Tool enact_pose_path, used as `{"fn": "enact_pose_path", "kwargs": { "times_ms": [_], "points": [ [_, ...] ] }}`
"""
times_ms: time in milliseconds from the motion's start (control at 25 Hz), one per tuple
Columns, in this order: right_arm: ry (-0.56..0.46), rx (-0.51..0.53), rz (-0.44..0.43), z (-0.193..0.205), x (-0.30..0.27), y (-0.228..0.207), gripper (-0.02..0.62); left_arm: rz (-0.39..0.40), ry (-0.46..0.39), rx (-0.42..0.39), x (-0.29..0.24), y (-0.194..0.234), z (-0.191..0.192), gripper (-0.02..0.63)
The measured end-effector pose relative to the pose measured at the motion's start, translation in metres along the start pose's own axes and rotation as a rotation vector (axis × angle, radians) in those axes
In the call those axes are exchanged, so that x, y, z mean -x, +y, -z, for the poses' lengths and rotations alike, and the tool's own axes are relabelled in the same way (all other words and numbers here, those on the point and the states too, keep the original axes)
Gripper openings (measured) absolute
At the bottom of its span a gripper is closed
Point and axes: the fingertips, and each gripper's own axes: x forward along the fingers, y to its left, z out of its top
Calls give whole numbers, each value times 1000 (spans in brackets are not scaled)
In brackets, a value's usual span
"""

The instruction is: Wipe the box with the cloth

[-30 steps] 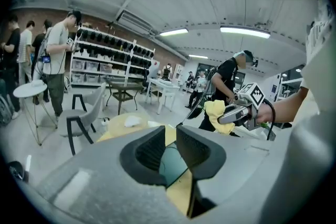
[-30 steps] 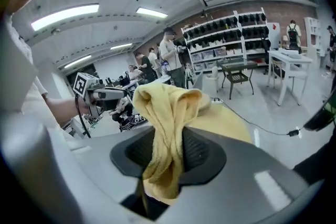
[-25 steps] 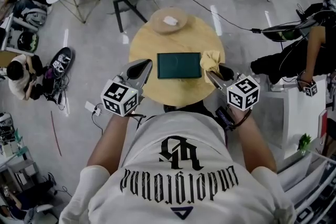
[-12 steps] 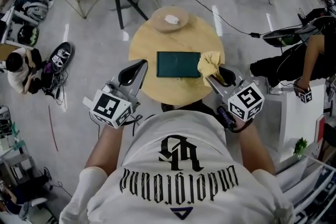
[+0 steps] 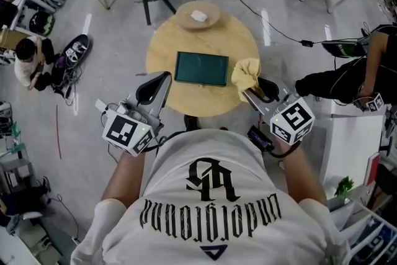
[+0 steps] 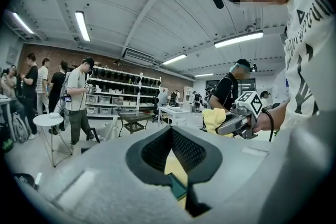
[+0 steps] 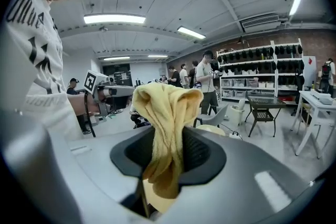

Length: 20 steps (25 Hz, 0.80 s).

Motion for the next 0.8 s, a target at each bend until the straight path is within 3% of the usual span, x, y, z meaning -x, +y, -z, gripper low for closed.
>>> {"fn": "enact_pose_path", "kwargs": {
  "times_ms": [440, 800],
  "points": [
    [-22, 20, -97, 36, 99, 14, 129, -73, 17, 18, 6, -126, 14, 6],
    [-35, 21, -146, 64, 137, 55, 129, -123, 32, 20, 50, -176, 33, 6]
  ]
}}
